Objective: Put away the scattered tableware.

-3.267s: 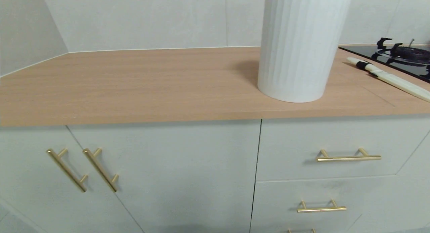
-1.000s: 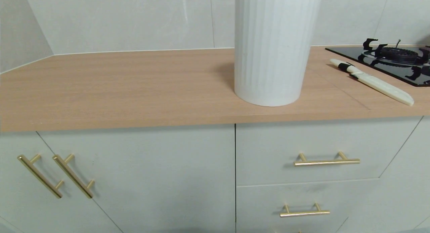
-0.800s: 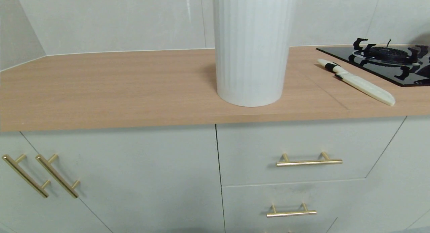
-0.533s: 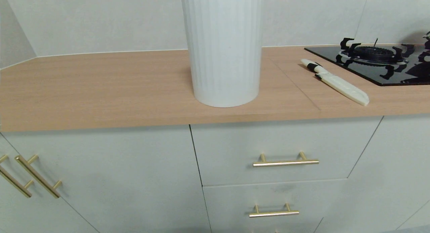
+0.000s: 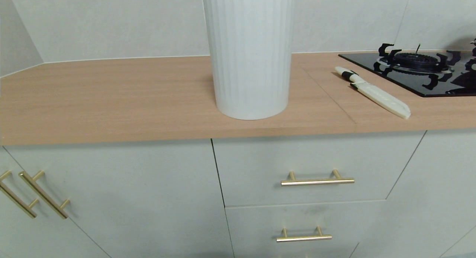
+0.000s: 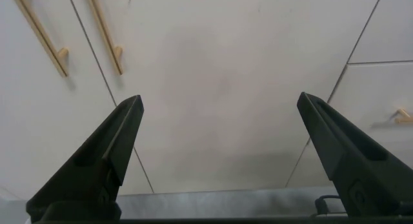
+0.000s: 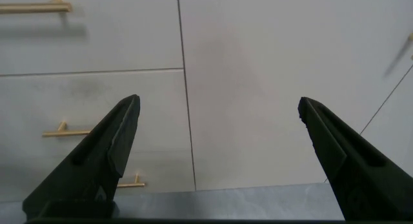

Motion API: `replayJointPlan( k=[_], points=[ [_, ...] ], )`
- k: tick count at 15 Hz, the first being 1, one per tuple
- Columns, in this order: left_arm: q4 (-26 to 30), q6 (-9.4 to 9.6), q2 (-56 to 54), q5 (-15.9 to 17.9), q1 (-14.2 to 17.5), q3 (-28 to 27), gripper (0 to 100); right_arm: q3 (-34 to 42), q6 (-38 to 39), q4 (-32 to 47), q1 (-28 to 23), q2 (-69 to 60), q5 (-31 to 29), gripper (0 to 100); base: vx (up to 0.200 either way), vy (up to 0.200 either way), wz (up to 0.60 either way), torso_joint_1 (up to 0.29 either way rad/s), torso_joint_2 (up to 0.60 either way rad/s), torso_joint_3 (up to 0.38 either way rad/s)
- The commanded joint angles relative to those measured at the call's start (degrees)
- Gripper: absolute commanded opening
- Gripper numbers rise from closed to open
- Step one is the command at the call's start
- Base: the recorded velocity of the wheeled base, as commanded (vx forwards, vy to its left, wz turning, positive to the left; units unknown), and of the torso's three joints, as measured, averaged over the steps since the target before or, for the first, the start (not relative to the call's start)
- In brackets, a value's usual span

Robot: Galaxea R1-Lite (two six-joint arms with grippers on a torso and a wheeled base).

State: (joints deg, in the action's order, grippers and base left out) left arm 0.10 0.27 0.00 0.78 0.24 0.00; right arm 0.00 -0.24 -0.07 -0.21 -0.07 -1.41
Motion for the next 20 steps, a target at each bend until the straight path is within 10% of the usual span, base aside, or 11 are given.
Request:
replayJointPlan(
  k=[1, 20],
  points=[
    [0.0, 0.00, 0.0, 0.0, 0.0, 0.0, 100, 0.0, 0.0, 0.0, -0.1, 0.1, 0.0, 100, 0.000, 0.000, 0.00, 0.000, 0.00, 0.000],
    [-0.1, 0.00, 0.0, 0.0, 0.0, 0.0, 100, 0.0, 0.0, 0.0, -0.1, 0.1, 0.0, 100, 0.000, 0.000, 0.00, 0.055, -0.20, -0.143]
  ],
)
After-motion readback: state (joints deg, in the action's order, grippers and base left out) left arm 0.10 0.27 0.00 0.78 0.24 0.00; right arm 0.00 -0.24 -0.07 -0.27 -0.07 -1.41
